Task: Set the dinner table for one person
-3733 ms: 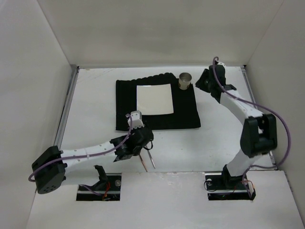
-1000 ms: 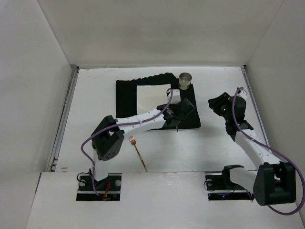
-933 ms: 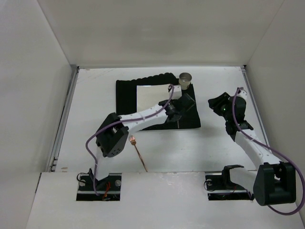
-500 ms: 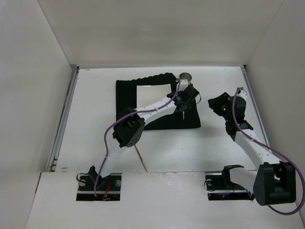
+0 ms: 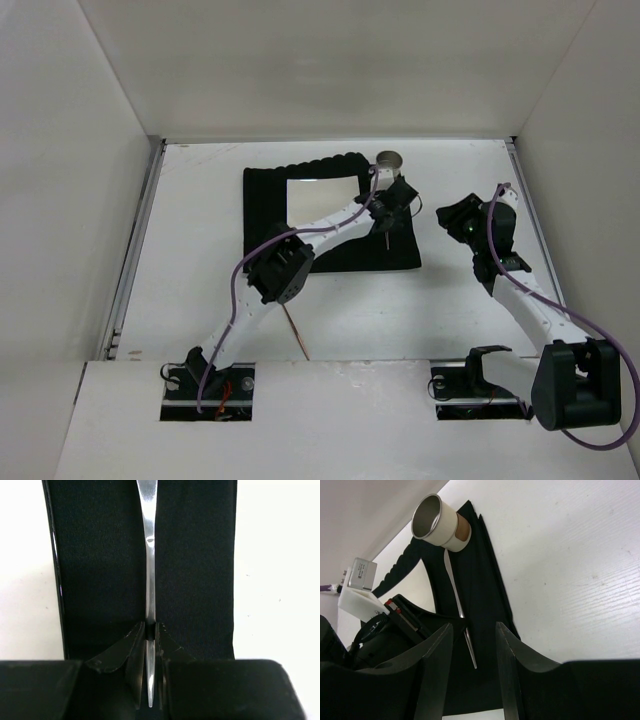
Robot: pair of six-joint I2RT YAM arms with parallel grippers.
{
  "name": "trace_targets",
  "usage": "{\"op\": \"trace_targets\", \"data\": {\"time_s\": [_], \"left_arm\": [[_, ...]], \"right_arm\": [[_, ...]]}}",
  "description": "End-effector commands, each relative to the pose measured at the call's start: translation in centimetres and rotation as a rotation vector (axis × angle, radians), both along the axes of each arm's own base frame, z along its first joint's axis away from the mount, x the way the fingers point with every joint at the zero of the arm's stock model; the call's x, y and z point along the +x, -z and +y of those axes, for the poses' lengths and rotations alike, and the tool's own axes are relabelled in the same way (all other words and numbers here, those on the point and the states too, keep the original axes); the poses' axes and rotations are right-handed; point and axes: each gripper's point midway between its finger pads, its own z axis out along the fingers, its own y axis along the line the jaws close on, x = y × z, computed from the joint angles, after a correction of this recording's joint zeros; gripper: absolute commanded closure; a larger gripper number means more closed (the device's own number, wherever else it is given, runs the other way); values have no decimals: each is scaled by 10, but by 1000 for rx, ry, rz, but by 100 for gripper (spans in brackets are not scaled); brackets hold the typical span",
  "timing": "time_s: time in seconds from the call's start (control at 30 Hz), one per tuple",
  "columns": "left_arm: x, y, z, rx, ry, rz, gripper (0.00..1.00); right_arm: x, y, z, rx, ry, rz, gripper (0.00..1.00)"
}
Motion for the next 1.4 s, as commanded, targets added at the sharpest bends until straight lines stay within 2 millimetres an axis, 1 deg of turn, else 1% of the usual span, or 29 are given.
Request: {"op": "trace_targets", "data": {"time_s": [0.0, 0.07, 0.13, 0.33, 0.47, 0.63, 0.7, 0.77, 0.9, 0.97, 1.1, 1.2, 1.23, 1.3, 1.37], "left_arm": [[0, -1, -6, -37, -11, 22, 97], [-2, 8, -1, -37, -29, 46, 97], [-7, 11, 1, -47, -42, 60, 96], [-15, 0, 7, -74, -50, 54, 96], [-18, 5, 8, -65, -36, 74, 94], [-18, 17, 12, -35, -24, 93, 89], [-19, 16, 14, -22, -18, 89, 84], [-19, 10, 16, -15, -13, 74, 79], [-20, -17, 17, -5, 26, 7, 68], [-20, -38, 17, -18, 53, -39, 63], [-24, -80, 23, -53, 97, -130, 61], [-39, -113, 43, -56, 121, -206, 63], [-45, -117, 49, -53, 125, -221, 63], [-61, -125, 70, -37, 127, -255, 66], [-83, -126, 101, -20, 104, -276, 72]], "right_arm": [[8, -18, 1, 9, -2, -74, 55], [8, -18, 1, 9, -2, -76, 55], [8, -18, 1, 9, -2, -74, 55], [8, -17, 1, 8, -2, -71, 55], [8, -18, 1, 9, -2, -74, 55], [8, -17, 1, 9, -2, -73, 55], [8, -17, 1, 8, -2, -71, 54], [8, -17, 1, 8, -2, -71, 54], [8, -18, 1, 9, -2, -74, 53], [8, -18, 1, 9, -2, -76, 53], [8, -18, 1, 9, -2, -76, 52], [8, -19, 1, 9, -2, -77, 52], [8, -19, 1, 9, -2, -79, 52], [8, -19, 1, 9, -2, -80, 53], [8, -19, 1, 9, -2, -80, 54]]}}
